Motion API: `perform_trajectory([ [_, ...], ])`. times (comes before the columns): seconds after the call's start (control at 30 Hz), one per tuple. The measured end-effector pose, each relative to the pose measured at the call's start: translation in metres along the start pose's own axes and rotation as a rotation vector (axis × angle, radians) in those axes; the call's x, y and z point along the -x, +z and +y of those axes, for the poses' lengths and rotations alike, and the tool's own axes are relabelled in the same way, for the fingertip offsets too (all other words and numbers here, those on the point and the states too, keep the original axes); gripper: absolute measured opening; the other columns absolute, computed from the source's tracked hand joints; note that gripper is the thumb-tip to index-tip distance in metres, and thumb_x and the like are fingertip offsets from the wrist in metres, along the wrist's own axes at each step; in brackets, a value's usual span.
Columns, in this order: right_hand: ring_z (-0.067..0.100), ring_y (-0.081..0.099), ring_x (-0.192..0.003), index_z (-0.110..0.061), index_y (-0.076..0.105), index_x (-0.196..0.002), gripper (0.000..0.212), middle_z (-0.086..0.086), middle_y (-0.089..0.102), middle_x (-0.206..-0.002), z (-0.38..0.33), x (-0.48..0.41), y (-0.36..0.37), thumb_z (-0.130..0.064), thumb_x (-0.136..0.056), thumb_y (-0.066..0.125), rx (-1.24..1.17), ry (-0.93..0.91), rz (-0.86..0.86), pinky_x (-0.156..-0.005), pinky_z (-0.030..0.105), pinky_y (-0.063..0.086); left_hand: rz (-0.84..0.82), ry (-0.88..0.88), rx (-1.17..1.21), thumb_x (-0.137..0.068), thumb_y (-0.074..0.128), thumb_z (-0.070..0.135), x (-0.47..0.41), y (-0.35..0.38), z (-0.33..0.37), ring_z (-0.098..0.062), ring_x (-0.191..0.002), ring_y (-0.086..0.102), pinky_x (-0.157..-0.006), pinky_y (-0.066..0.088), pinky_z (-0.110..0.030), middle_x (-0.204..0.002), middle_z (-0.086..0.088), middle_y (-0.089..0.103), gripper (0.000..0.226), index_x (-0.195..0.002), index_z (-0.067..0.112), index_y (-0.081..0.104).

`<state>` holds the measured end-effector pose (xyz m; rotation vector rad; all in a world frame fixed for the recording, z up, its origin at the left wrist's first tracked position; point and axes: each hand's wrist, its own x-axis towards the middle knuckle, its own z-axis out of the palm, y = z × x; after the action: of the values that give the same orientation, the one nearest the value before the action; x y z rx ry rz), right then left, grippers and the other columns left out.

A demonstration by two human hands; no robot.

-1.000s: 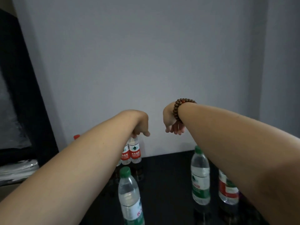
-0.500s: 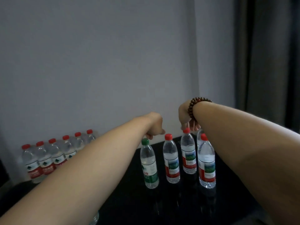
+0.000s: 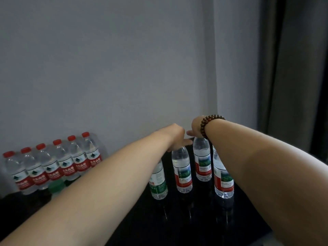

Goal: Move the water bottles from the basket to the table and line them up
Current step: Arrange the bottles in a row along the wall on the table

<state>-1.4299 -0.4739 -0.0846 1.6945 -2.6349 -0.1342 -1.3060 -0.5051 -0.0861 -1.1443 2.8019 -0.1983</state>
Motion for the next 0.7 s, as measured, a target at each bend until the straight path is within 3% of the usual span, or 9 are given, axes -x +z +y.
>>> perform_trajectory([
  [0.1,0.032,0.062,-0.118,-0.001,0.060,-0.129,0.060,0.017,0.064,-0.122,0.000,-0.004,0.004,-0.054,-0.102,0.050,0.010,-0.009,0.025,-0.103,0.043,0.049,-0.003,0.015,-0.051,-0.101,0.053,0.052,0.001,0.000,-0.001,-0.022,-0.071,0.074,-0.071,0.060,-0.034,-0.074,-0.008,0.072,0.046,-0.097,0.008,0.066],
  [0.27,0.022,0.060,-0.083,-0.002,0.066,-0.111,0.036,0.003,0.054,-0.074,-0.012,0.015,-0.013,-0.036,-0.100,0.062,0.087,-0.085,0.063,-0.081,0.031,0.051,-0.089,0.049,-0.001,-0.098,0.062,0.047,0.016,-0.014,-0.017,-0.010,-0.072,0.076,-0.081,0.061,-0.028,-0.071,0.001,0.078,0.042,-0.093,0.008,0.077],
  [0.43,0.018,0.059,-0.064,-0.008,0.061,-0.080,0.021,0.007,0.061,-0.076,-0.036,0.043,-0.060,-0.021,-0.093,0.070,-0.042,-0.098,0.062,-0.084,0.035,0.059,-0.167,-0.034,0.343,-0.090,0.078,0.032,0.053,-0.055,-0.045,-0.019,-0.073,0.077,-0.073,0.064,-0.030,-0.085,-0.012,0.080,0.034,-0.102,0.001,0.073],
  [0.53,0.017,0.061,-0.064,-0.007,0.064,-0.082,0.020,0.007,0.066,-0.077,-0.054,0.062,-0.089,-0.022,-0.094,0.071,-0.068,-0.123,-0.014,-0.085,0.034,0.059,-0.212,-0.073,0.468,-0.088,0.081,0.020,0.078,-0.072,-0.064,-0.020,-0.062,0.072,-0.065,0.062,-0.029,-0.084,-0.019,0.075,0.035,-0.106,-0.008,0.070],
  [0.6,0.017,0.060,-0.062,-0.005,0.063,-0.084,0.022,0.008,0.066,-0.070,-0.066,0.071,-0.103,-0.022,-0.096,0.068,-0.087,-0.128,-0.108,-0.073,0.029,0.058,-0.226,-0.094,0.482,-0.088,0.080,0.017,0.096,-0.078,-0.077,-0.018,-0.057,0.067,-0.058,0.059,-0.025,-0.083,-0.018,0.070,0.037,-0.110,-0.011,0.069],
  [0.7,0.012,0.052,-0.043,-0.002,0.059,-0.084,0.026,0.004,0.060,-0.048,-0.087,0.082,-0.117,-0.022,-0.100,0.062,-0.128,-0.136,-0.262,-0.042,0.019,0.046,-0.248,-0.131,0.488,-0.088,0.080,0.015,0.115,-0.082,-0.101,-0.017,-0.054,0.065,-0.057,0.058,-0.024,-0.082,-0.016,0.068,0.039,-0.114,-0.012,0.068],
])
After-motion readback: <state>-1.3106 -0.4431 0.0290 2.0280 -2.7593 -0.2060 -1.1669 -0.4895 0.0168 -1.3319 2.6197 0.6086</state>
